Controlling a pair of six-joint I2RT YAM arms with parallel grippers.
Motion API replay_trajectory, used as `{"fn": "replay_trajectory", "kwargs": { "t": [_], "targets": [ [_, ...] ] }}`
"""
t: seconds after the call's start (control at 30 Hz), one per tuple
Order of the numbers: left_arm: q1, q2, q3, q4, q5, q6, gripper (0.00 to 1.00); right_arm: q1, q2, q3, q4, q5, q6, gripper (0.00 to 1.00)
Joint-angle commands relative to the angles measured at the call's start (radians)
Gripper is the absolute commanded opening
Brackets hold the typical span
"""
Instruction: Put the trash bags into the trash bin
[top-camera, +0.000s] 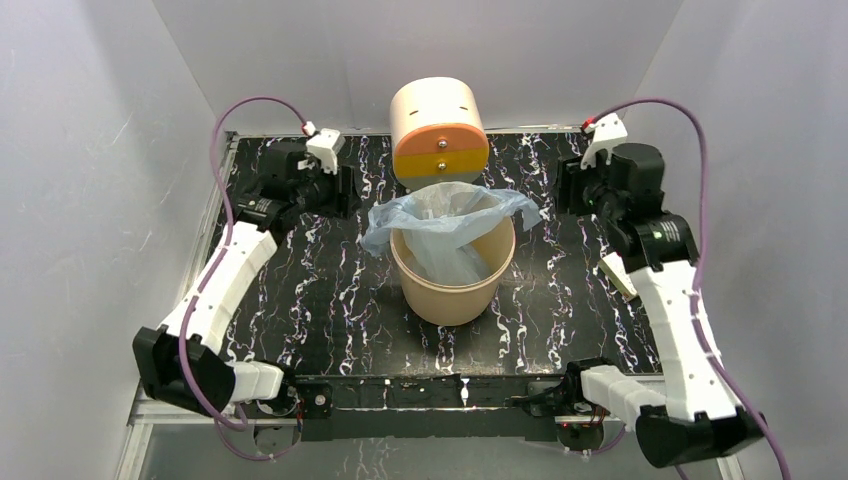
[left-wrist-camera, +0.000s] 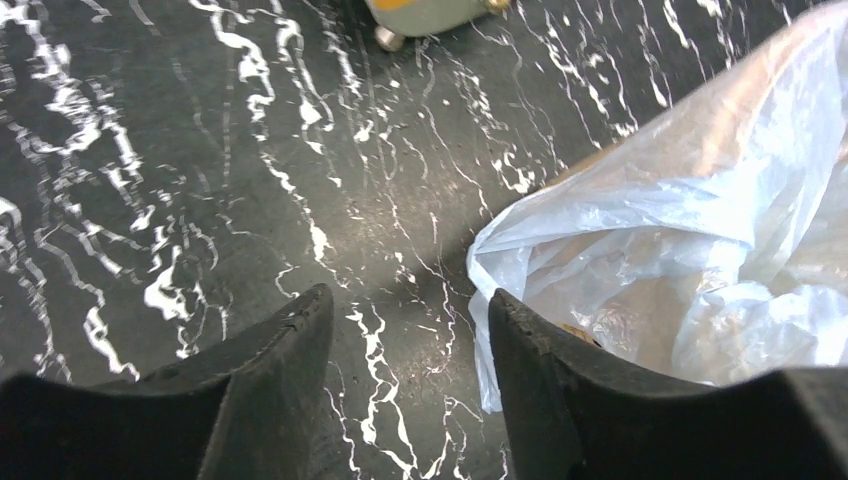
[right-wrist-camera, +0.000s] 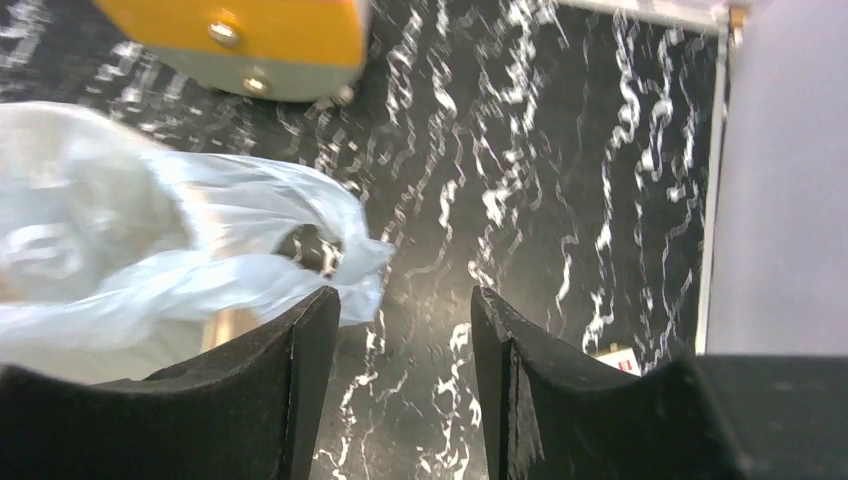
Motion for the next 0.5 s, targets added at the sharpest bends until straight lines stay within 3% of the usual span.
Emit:
{"fn": "replay_trajectory", "kwargs": {
  "t": [0.0,0.1,0.2,0.33,0.47],
  "targets": [
    [0.016,-0.117,0.007,0.045,-0.119,-0.054,0.60,-0.004,-0.084,0.055,0.090,-0.200,-0.079,0.60],
    [0.018,-0.181,-0.028,0.088,-0.071,-0.045,0.65,-0.004,-0.102,0.035,0.107,-0.492,-0.142,0.61],
    [0.017,-0.241,-0.057,0.120,0.144,0.020,0.68,-0.003,-0.076,0.018,0.120,-0.686,-0.140,0.67],
    [0.016,-0.268,-0.085,0.095,0.465,0.118,0.71,-0.004,-0.035,0.017,0.104,-0.713,-0.146,0.72],
    [0.017,-0.235,-0.095,0.085,0.608,0.152,0.72,-0.004,-0.013,0.014,0.085,-0.718,-0.173,0.74]
  ]
}}
